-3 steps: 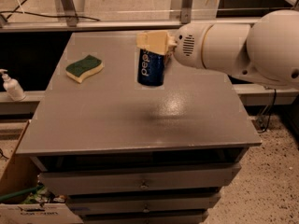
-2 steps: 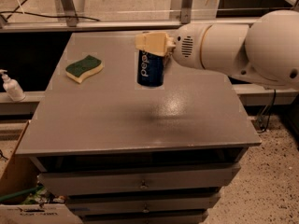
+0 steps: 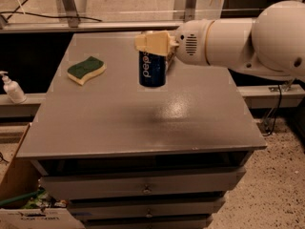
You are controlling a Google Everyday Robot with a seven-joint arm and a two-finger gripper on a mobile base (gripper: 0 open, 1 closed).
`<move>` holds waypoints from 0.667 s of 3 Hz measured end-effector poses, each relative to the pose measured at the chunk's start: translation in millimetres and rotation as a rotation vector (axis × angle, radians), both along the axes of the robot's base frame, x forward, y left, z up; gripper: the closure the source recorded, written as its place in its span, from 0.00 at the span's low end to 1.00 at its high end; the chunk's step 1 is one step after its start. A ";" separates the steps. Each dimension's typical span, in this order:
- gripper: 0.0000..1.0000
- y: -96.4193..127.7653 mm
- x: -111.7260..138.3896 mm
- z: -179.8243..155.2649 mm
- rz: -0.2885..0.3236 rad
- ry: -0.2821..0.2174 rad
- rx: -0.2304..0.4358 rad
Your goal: Place pepsi can upright
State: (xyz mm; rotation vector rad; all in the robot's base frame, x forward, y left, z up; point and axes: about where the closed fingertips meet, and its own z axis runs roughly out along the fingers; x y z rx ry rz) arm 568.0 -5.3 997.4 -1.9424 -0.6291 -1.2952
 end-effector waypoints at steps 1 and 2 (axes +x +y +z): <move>1.00 10.6 14.7 -6.9 0.184 -0.060 -0.059; 1.00 19.1 15.4 -24.9 0.316 -0.074 -0.078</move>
Offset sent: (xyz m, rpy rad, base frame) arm 0.0163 0.0216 -0.0498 -0.1022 -0.0913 0.4758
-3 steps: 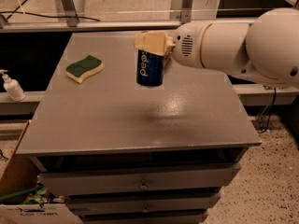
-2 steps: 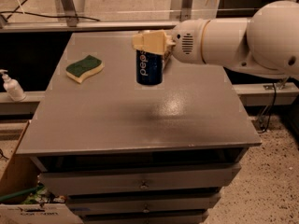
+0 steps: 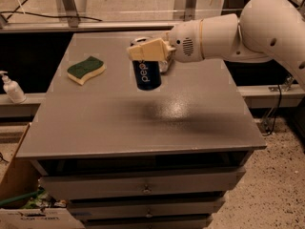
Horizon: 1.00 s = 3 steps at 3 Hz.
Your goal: Place pepsi can upright
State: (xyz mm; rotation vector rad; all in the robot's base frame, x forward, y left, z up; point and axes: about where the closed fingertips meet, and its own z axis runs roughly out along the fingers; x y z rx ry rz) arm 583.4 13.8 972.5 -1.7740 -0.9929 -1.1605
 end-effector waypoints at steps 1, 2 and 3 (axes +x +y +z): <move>1.00 5.5 -9.6 -16.9 0.092 -0.020 0.045; 1.00 7.3 -10.0 -17.3 0.101 -0.031 0.047; 1.00 10.2 -11.6 -18.2 0.134 -0.039 0.027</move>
Offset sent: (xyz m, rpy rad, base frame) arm -0.0082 0.0050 -0.0156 0.0394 -0.0165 0.0833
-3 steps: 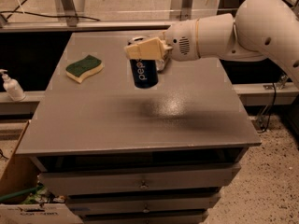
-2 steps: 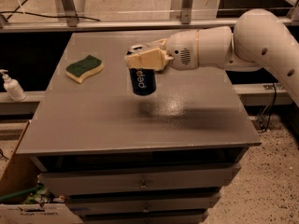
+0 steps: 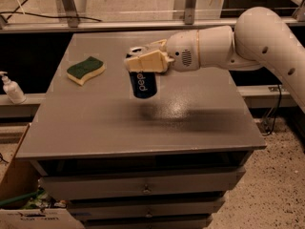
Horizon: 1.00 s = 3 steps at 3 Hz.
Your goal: Place pepsi can upright
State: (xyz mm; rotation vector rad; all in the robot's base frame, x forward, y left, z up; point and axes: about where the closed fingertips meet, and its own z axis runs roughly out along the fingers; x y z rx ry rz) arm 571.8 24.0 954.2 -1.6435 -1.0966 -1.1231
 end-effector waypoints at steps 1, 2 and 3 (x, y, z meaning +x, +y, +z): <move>1.00 -3.3 -6.2 -3.1 0.027 -0.001 -0.009; 1.00 -6.9 -14.2 -8.6 0.038 -0.008 0.009; 1.00 -11.5 -24.1 -18.6 0.035 -0.018 0.048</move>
Offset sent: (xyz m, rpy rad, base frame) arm -0.0243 -0.0183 -0.0167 0.0333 -0.0307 0.0421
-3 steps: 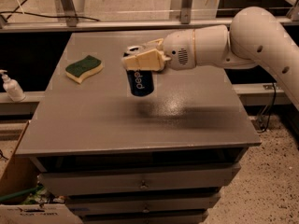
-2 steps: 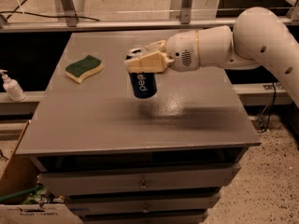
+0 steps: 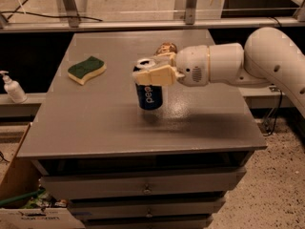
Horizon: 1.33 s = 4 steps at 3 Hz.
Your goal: Place pepsi can upright
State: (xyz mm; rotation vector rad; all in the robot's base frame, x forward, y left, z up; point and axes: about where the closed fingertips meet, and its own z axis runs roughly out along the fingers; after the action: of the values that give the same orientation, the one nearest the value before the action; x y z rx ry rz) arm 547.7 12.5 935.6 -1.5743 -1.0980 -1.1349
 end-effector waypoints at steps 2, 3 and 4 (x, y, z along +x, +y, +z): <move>1.00 -10.6 -14.8 -19.1 0.009 0.007 0.037; 1.00 -18.7 -21.0 -25.6 0.008 0.008 0.059; 0.89 -23.7 -26.6 -31.4 0.026 0.020 0.083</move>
Offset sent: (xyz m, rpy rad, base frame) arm -0.0214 -0.0225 -0.0299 0.0527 -0.0067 0.0084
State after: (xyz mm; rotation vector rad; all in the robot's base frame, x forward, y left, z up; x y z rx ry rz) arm 521.1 -11.2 904.2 -1.5002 -1.0423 -1.1311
